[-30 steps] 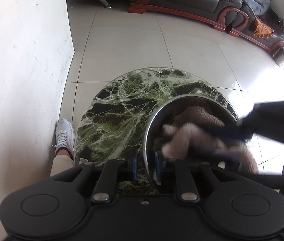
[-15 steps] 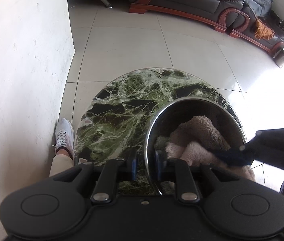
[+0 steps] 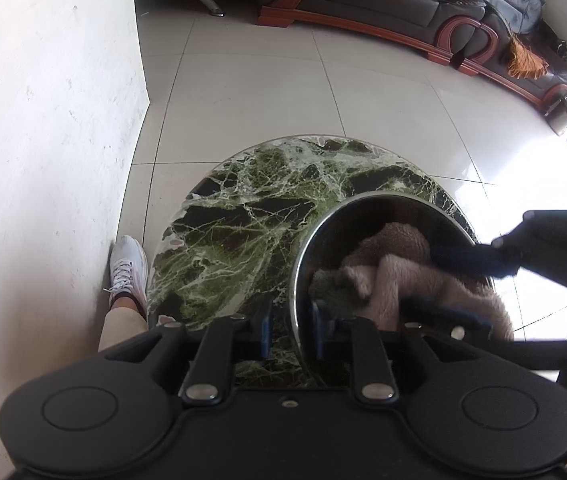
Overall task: Clean bowl
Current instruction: 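Rub the pink towel against the bowl bottom with the right gripper, then wipe the towel along the inner bowl wall with the right gripper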
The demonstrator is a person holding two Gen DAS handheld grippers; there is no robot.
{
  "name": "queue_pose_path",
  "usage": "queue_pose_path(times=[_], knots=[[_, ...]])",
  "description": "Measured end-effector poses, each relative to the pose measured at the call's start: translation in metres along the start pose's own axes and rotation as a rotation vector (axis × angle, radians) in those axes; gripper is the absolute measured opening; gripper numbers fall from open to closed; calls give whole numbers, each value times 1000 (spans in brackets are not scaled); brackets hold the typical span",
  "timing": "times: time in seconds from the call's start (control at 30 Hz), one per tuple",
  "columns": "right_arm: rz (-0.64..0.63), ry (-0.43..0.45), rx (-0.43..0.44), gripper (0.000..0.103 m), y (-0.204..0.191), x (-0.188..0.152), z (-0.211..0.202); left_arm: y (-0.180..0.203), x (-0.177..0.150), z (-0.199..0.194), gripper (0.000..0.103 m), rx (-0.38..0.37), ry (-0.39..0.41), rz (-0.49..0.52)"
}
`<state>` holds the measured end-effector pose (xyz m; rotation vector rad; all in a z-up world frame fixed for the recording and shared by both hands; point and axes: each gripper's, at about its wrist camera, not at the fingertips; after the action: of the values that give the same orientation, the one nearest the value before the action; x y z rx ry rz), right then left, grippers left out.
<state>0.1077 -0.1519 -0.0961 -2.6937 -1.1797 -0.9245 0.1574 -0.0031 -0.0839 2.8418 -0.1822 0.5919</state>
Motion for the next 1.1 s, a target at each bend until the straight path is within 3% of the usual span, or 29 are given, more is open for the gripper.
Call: queue_pose_path(times=[0.1, 0.3, 0.57, 0.73, 0.9, 1.1], knots=[[35, -8, 21, 34, -5, -3, 5, 1, 0, 0, 20, -1, 0, -1], [67, -16, 114, 23, -4, 0, 8, 6, -1, -4, 20, 3, 0, 2], [21, 18, 21, 21, 6, 14, 5, 6, -1, -2, 21, -4, -5, 1], [-3, -26, 35, 21, -2, 4, 8, 7, 1, 0, 21, -4, -4, -1], [57, -45, 148, 21, -3, 2, 2, 9, 1, 2, 21, -2, -1, 3], [-20, -3, 72, 21, -4, 15, 1, 7, 1, 2, 21, -7, -7, 5]])
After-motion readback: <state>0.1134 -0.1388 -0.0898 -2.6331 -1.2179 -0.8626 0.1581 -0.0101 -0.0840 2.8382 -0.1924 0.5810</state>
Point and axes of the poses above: each gripper's, at about its wrist camera, not at the fingertips, and z roughly the way its jaws point, y to its right, x to its top, and after that the axes turned 2 degrees about -x, right-handed
